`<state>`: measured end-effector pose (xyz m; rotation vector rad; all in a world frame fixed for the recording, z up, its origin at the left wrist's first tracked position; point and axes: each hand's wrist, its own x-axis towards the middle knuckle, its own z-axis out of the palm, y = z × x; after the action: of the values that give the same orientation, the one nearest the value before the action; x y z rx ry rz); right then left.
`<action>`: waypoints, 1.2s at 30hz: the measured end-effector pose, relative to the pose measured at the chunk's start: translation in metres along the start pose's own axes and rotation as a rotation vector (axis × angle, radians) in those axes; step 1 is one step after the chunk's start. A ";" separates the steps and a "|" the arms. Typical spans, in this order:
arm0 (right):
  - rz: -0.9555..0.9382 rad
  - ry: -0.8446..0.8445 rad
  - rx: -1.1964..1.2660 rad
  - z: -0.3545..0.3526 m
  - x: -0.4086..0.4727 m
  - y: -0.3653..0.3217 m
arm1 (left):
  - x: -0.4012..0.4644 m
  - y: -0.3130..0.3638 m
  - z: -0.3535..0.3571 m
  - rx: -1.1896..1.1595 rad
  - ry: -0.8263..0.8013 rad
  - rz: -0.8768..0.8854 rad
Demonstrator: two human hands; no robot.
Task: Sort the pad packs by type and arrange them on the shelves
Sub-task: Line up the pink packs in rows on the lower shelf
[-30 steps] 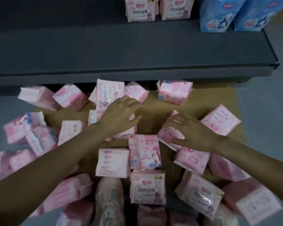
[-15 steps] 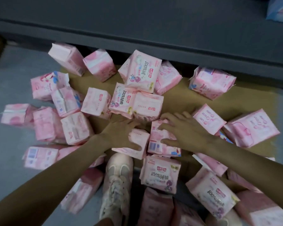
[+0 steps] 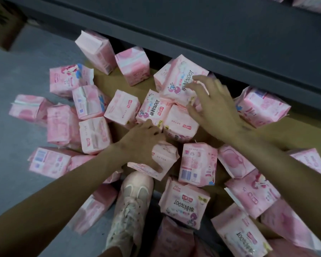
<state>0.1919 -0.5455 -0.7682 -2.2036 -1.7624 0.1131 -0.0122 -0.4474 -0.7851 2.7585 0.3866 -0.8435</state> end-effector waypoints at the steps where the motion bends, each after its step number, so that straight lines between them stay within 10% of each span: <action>1: 0.061 -0.020 0.001 -0.004 0.019 0.000 | -0.002 -0.002 -0.004 -0.019 0.028 -0.012; 6: 0.607 -0.212 0.110 -0.014 0.066 -0.001 | -0.019 -0.024 -0.014 -0.332 0.384 -0.179; 11: 0.930 -0.089 0.644 0.011 0.050 0.007 | -0.007 -0.027 -0.035 -0.567 0.396 -0.289; 21: 0.868 -0.056 0.843 0.036 0.068 -0.019 | -0.018 -0.032 -0.043 -0.521 0.330 -0.228; 36: 0.687 0.046 0.384 -0.125 -0.024 0.073 | 0.021 -0.007 -0.185 -0.316 0.649 0.136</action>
<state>0.2864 -0.6064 -0.6746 -2.3709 -0.8011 0.4995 0.0971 -0.3824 -0.6487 2.6431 0.3901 0.1597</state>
